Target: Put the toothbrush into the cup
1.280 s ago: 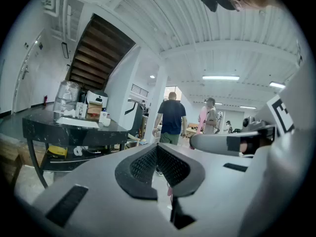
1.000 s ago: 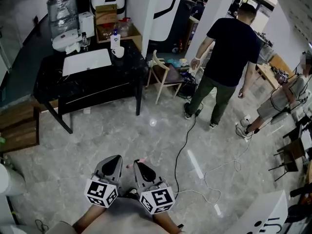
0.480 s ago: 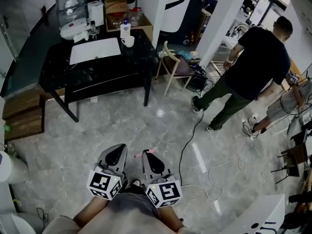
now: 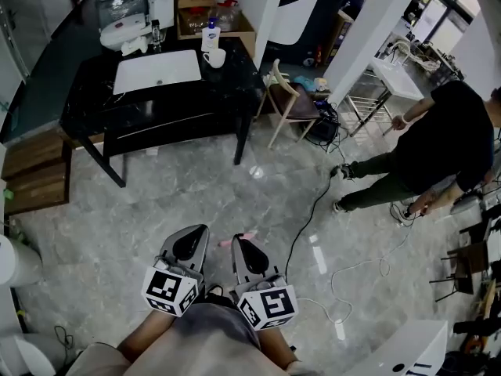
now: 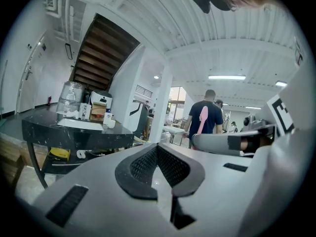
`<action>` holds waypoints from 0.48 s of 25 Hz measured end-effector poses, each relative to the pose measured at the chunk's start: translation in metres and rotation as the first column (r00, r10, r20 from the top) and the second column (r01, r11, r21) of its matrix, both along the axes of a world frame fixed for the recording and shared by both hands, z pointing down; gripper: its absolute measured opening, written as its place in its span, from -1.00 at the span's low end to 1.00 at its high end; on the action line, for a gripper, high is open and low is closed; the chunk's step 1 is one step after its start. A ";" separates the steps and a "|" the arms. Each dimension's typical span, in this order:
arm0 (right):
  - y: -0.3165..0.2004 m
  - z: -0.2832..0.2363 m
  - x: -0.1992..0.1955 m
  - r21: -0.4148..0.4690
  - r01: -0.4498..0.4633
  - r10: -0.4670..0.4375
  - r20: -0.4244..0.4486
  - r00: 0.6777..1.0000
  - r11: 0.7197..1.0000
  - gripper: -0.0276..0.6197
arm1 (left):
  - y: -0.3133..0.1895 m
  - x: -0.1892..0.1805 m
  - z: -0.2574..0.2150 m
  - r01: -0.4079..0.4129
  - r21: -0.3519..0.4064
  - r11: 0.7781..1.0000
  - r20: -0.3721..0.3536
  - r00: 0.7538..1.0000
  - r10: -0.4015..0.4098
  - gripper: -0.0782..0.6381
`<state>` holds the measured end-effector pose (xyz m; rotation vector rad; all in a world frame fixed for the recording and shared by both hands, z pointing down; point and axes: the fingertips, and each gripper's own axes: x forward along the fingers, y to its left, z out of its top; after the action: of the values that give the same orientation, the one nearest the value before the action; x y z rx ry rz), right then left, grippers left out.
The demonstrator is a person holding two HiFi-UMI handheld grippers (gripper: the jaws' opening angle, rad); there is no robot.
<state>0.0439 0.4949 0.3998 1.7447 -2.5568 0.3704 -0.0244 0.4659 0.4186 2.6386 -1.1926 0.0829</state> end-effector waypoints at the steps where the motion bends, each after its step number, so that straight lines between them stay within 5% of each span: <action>1: -0.006 -0.001 0.000 0.000 0.001 -0.001 0.000 1.000 1.000 -0.83 | -0.006 0.000 0.000 -0.001 -0.001 1.000 0.000 1.000 0.001 -0.77; 12: -0.090 -0.007 -0.008 -0.006 0.020 -0.020 -0.004 1.000 1.000 -0.83 | -0.083 0.001 -0.001 -0.031 -0.018 0.999 0.007 0.999 0.031 -0.77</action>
<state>0.0358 0.4053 0.3933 1.7154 -2.5653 0.3729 -0.0236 0.3829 0.4181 2.6442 -1.1485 0.1084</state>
